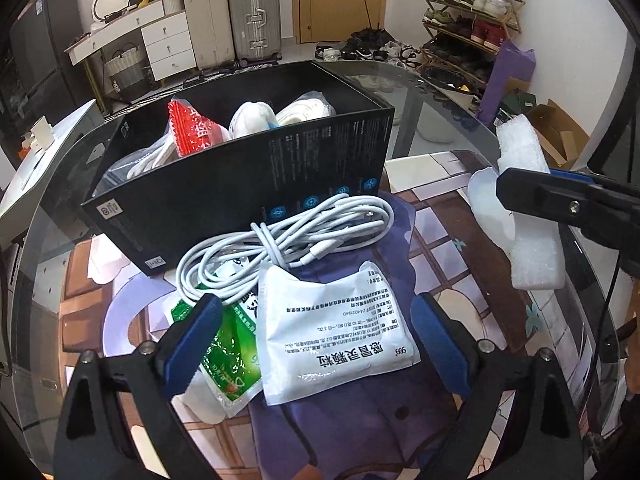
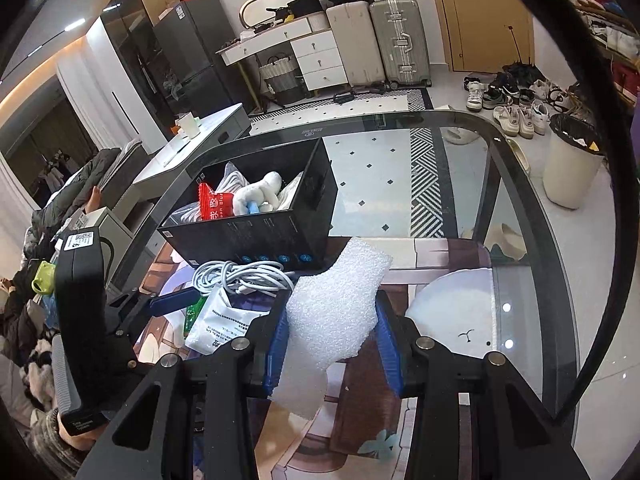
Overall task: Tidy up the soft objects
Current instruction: 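Grasp the white foam sheet with the right tool while the left tool grasps the white medicine sachet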
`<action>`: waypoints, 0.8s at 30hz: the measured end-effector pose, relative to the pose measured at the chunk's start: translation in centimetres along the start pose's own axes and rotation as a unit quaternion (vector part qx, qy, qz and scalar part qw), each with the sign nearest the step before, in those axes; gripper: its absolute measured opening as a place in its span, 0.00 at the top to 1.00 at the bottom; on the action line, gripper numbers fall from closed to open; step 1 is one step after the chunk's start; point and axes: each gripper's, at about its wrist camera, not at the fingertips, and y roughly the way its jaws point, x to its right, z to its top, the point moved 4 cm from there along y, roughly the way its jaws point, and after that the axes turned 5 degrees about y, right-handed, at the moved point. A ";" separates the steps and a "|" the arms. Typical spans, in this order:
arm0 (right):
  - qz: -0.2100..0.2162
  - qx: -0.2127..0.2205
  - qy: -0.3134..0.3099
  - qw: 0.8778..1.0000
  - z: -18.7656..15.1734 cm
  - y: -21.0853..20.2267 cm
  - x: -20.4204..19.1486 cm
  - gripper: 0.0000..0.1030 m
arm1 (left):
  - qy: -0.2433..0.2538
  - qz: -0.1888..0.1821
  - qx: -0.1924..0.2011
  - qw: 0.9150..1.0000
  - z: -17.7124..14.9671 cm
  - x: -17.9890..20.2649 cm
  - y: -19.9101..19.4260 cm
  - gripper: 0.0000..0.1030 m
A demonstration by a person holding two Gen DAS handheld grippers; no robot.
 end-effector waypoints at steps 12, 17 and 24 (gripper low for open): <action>0.014 0.001 0.003 1.000 -0.4 0.2 -0.4 0.61 | -0.008 0.008 -0.001 1.000 0.0 0.3 0.4 0.39; 0.017 0.000 -0.001 1.000 -0.5 0.4 -1.1 0.61 | -0.019 -0.022 0.001 1.000 -0.6 -0.6 -0.4 0.55; 0.021 -0.001 -0.013 1.000 -0.5 0.7 -2.7 0.61 | -0.020 -0.058 -0.001 0.998 -1.3 -1.4 -1.4 0.80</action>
